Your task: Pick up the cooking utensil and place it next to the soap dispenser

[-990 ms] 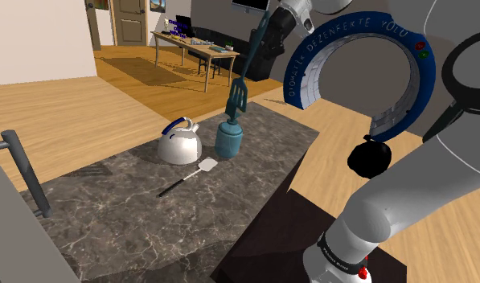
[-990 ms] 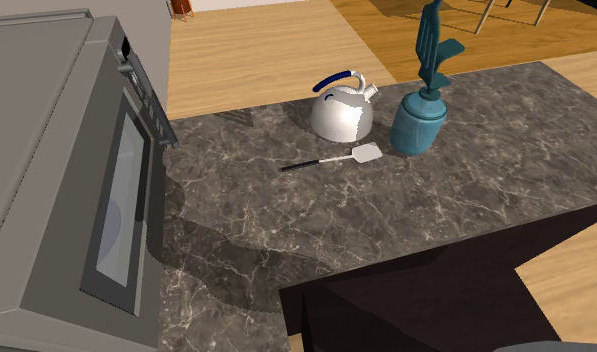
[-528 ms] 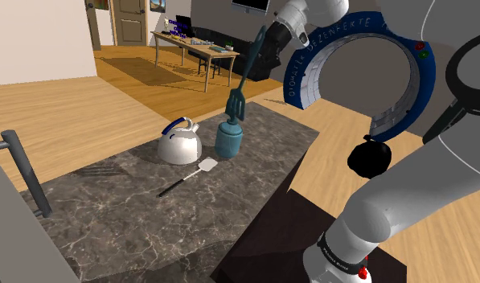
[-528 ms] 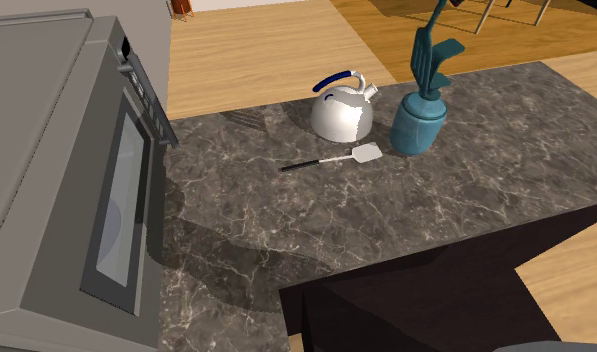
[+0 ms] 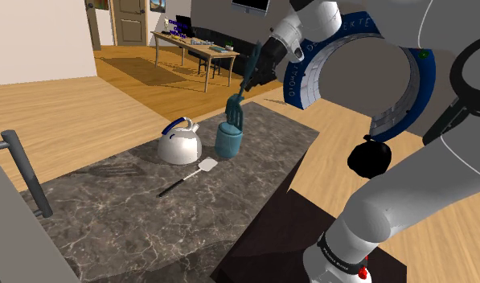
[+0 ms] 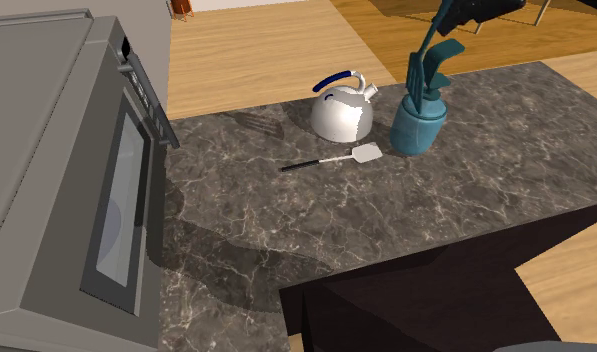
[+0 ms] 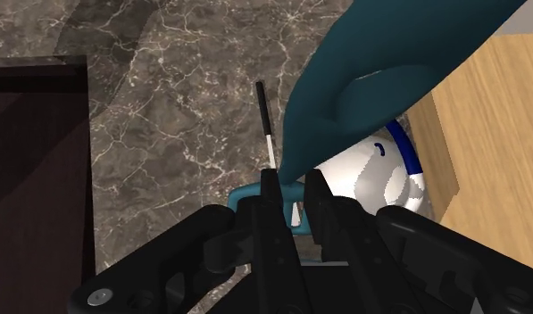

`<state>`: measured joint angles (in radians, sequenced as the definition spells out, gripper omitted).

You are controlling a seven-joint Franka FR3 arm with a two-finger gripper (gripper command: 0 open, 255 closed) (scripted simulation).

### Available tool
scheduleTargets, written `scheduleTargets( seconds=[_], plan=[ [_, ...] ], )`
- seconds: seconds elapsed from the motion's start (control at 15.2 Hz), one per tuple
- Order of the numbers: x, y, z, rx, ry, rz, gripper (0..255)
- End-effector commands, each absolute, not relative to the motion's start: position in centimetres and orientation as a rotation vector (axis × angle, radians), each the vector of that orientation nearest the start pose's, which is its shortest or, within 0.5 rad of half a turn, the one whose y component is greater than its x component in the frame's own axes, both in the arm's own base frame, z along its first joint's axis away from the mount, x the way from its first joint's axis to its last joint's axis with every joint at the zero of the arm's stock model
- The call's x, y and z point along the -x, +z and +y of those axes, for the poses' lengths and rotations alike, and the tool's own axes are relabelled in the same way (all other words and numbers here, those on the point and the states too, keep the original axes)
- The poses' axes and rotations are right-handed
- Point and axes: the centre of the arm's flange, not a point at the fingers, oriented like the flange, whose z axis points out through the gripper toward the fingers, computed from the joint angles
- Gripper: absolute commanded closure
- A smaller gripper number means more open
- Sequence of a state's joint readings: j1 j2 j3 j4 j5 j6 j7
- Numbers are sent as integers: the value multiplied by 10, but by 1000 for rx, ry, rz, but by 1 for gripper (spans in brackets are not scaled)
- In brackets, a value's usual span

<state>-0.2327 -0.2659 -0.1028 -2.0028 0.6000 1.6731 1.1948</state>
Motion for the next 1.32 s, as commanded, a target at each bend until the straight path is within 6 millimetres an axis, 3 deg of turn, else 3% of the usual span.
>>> scheduleTargets(
  seconds=[0.0,1.25],
  plan=[
    [-463,572,-108,1783,422,1853,255],
    [-463,472,-108,1783,422,1853,255]
  ],
)
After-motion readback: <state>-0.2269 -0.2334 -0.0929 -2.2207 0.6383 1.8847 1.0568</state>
